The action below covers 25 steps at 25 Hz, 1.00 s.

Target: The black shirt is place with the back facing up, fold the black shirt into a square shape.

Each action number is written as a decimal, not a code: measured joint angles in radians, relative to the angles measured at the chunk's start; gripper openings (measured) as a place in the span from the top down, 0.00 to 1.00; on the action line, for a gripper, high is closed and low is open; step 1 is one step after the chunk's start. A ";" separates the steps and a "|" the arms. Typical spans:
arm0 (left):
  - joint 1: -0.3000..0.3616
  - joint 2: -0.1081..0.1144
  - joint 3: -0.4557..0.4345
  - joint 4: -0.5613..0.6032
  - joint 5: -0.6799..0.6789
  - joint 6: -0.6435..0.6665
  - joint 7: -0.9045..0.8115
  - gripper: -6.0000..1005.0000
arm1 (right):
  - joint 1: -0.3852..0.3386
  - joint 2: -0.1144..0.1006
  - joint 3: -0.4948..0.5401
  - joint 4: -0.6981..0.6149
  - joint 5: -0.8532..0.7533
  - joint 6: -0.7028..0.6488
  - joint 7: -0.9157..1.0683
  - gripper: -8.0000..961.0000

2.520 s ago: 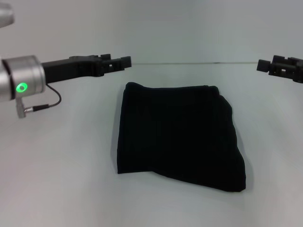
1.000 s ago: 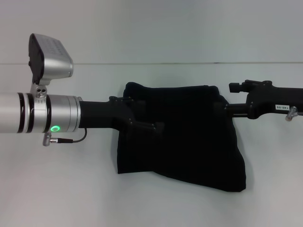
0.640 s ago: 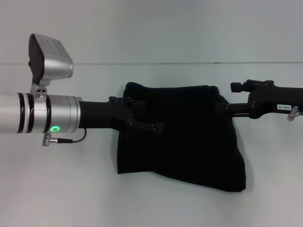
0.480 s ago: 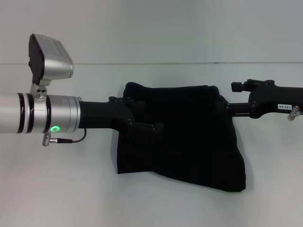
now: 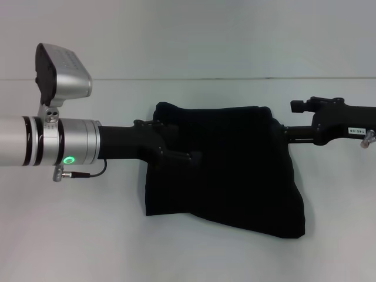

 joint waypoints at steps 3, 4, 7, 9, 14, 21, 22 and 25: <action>0.000 -0.001 0.000 -0.001 0.000 0.000 -0.001 0.05 | 0.000 -0.001 0.000 0.000 0.001 0.000 0.000 0.05; 0.000 -0.001 0.000 -0.001 0.000 0.000 -0.002 0.05 | 0.001 -0.002 0.000 0.000 0.001 0.000 0.000 0.05; 0.000 -0.001 0.000 -0.001 0.000 0.003 -0.004 0.05 | 0.003 -0.002 0.000 0.000 0.001 -0.001 0.000 0.05; 0.000 0.000 0.001 -0.001 0.000 0.003 -0.005 0.05 | 0.003 -0.002 0.000 0.000 0.001 -0.001 0.000 0.05; 0.000 -0.001 0.002 -0.001 0.000 0.005 -0.005 0.05 | 0.002 -0.002 0.000 0.000 0.003 0.000 0.000 0.05; 0.003 -0.003 0.001 -0.003 0.000 0.007 -0.005 0.05 | -0.002 -0.001 0.000 0.000 0.002 0.001 0.000 0.05; 0.003 -0.003 0.001 -0.003 0.000 0.008 -0.005 0.05 | -0.002 -0.001 0.000 0.000 0.003 0.000 0.000 0.05; 0.005 -0.004 0.001 -0.003 0.000 0.009 -0.005 0.05 | -0.003 -0.001 0.000 0.000 0.003 0.000 0.000 0.05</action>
